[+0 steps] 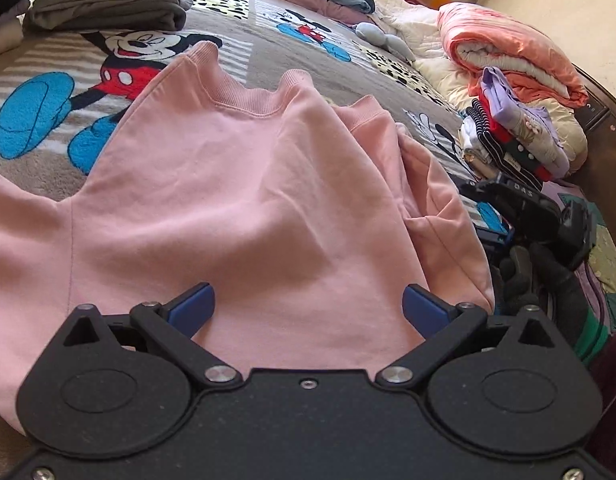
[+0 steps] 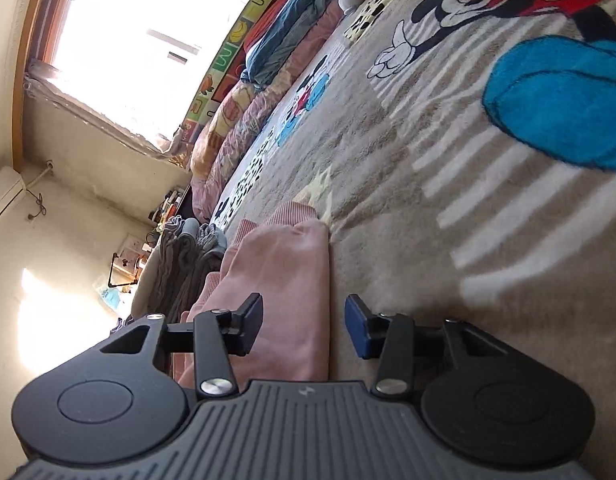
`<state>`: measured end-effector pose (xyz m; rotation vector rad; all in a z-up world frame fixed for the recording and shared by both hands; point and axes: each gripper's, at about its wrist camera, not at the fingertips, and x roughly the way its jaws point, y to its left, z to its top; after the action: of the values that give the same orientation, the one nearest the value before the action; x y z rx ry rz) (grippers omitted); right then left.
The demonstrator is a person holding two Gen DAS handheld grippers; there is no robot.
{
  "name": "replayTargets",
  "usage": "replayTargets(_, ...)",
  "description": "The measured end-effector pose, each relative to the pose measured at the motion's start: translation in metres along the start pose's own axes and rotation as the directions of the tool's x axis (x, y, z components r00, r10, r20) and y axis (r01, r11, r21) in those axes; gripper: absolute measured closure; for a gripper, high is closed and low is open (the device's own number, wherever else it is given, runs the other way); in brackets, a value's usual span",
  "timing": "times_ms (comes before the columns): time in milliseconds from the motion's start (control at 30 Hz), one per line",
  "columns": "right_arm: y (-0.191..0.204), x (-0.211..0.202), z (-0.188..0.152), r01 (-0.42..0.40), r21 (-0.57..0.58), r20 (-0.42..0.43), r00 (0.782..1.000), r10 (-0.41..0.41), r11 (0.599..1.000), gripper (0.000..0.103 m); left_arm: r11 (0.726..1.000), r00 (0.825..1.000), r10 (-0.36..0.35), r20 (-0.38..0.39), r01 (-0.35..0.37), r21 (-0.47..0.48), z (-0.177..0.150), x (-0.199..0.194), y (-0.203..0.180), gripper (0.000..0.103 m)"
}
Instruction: Fold clothes
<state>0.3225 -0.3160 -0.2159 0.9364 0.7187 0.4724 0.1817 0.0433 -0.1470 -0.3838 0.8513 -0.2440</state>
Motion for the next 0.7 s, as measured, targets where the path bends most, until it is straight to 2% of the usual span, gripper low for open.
replayTargets(233, -0.004, 0.045, 0.027, -0.015, 0.032, -0.041, 0.999, 0.017, 0.999, 0.071, 1.000, 1.000, -0.010, 0.002, 0.010, -0.002, -0.002, 0.004, 0.005, 0.002)
replayTargets(333, -0.001, 0.055, 0.030, 0.000, 0.023, -0.059, 0.998, 0.001, 1.000, 0.086, 1.000, 1.000, -0.009, 0.008, 0.009, 0.002, -0.003, 0.006, 0.005, 0.002)
replayTargets(433, 0.004, 0.049, 0.029, -0.008, 0.004, -0.022, 1.000, 0.008, 1.000, 0.098, 1.000, 1.000, -0.008, 0.014, 0.007, 0.014, -0.005, 0.006, 0.004, 0.002)
replayTargets(533, 0.013, 0.025, 0.026, -0.031, -0.024, 0.072, 0.997, 0.032, 0.999, 0.098, 1.000, 1.000, -0.005, 0.018, 0.005, 0.023, -0.007, 0.005, 0.004, 0.002)
replayTargets(700, 0.031, -0.025, 0.027, 0.019, -0.093, 0.194, 0.981, -0.001, 0.996, 0.098, 1.000, 1.000, -0.003, 0.022, 0.002, 0.029, -0.009, 0.004, 0.004, 0.002)
